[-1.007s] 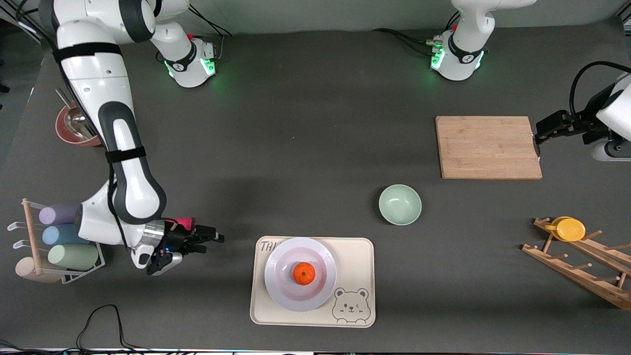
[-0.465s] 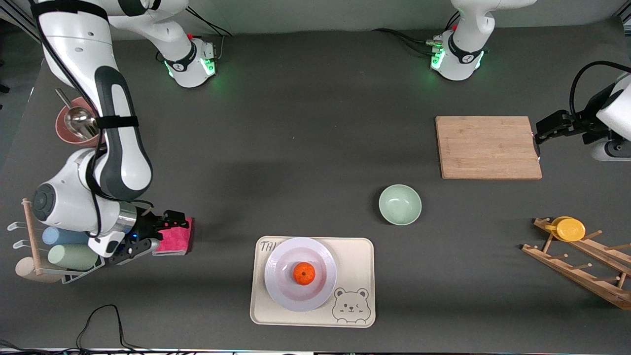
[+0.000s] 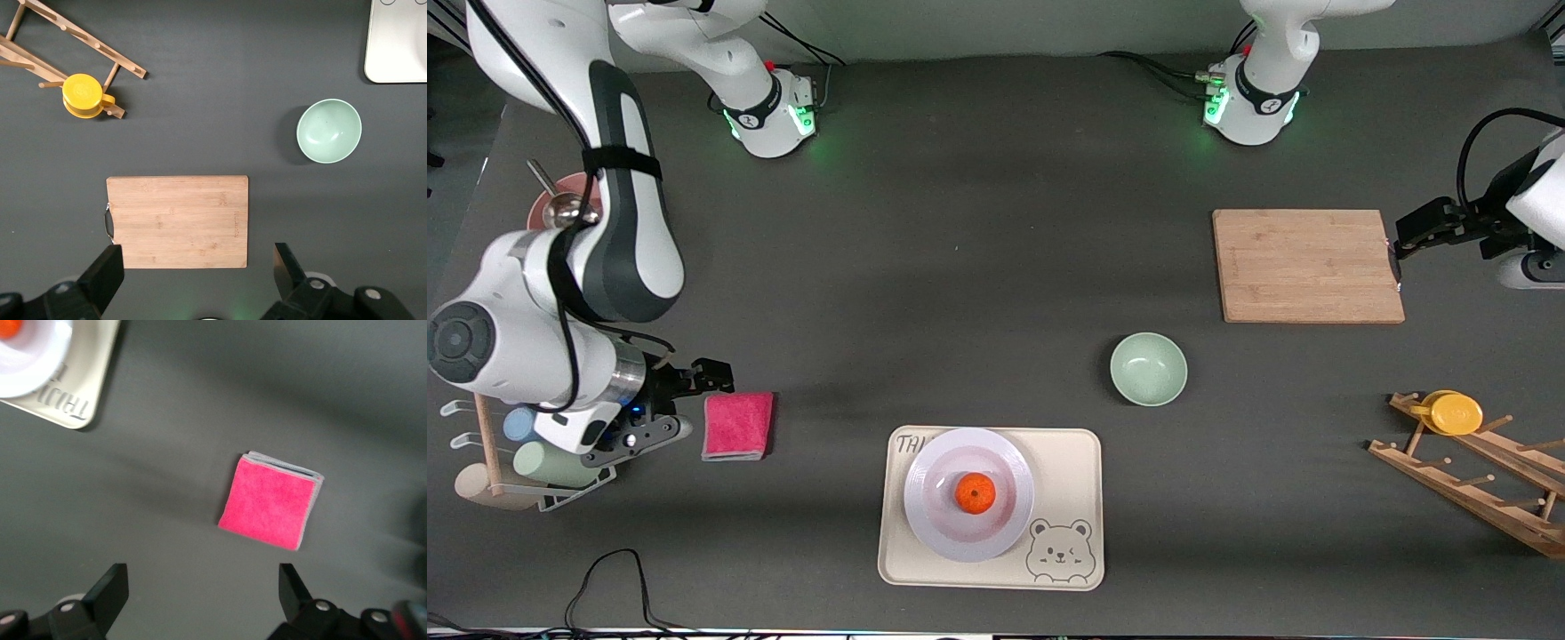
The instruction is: Place orange and plate with both arms
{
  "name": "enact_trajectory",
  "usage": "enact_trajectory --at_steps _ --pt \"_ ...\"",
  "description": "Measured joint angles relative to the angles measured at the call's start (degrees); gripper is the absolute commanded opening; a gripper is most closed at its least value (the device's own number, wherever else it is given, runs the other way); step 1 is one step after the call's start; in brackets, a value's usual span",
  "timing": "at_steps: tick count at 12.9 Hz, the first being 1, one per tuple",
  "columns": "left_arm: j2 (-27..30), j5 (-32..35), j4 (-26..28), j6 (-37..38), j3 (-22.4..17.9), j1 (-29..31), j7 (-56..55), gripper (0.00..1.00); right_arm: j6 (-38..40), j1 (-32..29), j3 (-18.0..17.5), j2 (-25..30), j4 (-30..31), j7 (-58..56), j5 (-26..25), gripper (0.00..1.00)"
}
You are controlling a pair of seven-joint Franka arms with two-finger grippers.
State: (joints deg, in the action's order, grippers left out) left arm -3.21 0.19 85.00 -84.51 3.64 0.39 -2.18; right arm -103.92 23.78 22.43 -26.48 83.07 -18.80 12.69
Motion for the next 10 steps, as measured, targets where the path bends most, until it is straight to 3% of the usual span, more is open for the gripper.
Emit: enact_trajectory --at_steps 5,10 --pt "0.0 0.0 0.0 0.0 0.0 0.0 0.0 1.0 14.3 -0.4 1.5 0.5 -12.1 1.5 -1.2 1.0" --pt "0.0 0.0 0.0 0.0 0.0 0.0 0.0 1.0 19.2 -6.5 0.3 5.4 -14.1 1.0 -6.0 1.0"
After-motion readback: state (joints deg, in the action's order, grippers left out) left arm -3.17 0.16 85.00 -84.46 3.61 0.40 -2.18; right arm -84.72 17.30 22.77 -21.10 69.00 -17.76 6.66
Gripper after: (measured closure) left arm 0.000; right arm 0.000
